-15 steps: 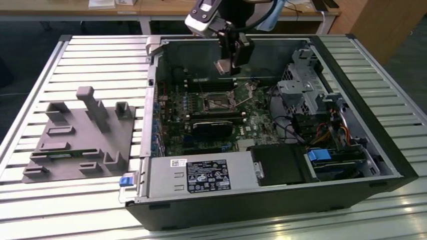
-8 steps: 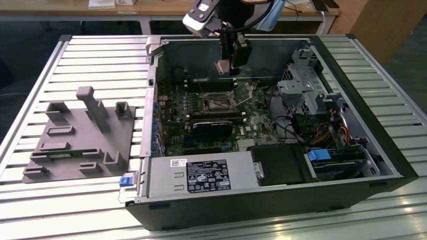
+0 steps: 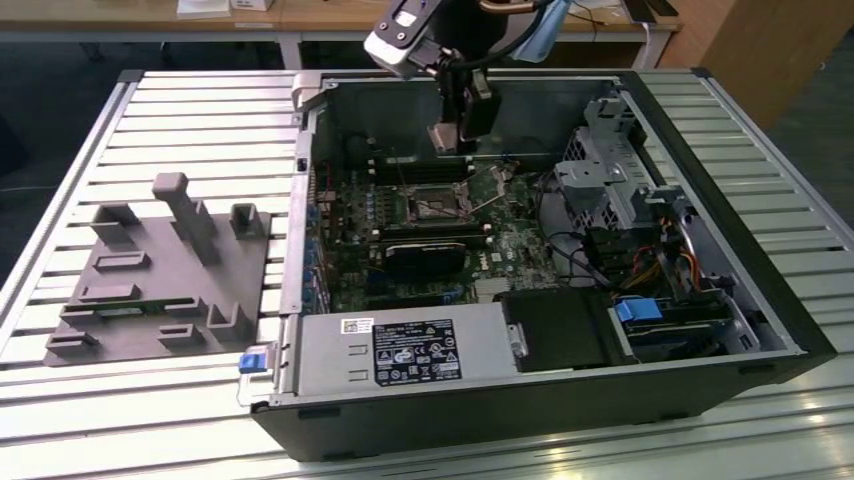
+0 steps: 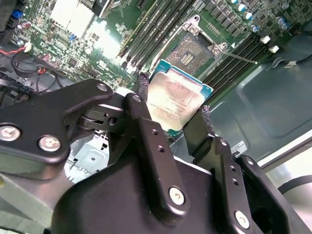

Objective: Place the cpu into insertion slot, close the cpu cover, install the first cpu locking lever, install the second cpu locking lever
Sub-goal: 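Place the cpu into insertion slot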

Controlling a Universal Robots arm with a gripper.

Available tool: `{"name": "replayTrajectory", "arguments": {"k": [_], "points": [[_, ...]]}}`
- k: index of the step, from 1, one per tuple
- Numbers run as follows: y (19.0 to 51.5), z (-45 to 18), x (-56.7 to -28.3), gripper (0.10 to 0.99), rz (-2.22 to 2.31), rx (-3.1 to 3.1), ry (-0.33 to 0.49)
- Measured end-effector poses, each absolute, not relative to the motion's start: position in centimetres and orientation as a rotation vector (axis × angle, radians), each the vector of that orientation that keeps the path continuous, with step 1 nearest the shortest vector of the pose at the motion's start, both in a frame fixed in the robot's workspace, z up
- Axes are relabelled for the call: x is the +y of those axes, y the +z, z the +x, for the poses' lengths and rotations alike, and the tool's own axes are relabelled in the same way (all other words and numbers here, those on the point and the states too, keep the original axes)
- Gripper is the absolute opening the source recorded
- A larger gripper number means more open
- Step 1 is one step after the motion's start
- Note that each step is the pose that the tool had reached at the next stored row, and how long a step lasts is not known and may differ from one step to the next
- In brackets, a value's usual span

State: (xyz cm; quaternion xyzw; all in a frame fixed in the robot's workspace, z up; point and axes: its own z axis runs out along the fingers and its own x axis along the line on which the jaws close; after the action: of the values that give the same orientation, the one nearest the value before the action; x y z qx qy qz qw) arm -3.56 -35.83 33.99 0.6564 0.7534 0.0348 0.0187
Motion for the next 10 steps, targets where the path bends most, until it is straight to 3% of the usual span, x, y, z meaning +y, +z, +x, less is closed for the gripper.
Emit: {"name": "replayTrajectory", "arguments": {"k": [10], "points": [[33.5,-3.56,-35.82,0.541,2.048,2.329,0.107]]}}
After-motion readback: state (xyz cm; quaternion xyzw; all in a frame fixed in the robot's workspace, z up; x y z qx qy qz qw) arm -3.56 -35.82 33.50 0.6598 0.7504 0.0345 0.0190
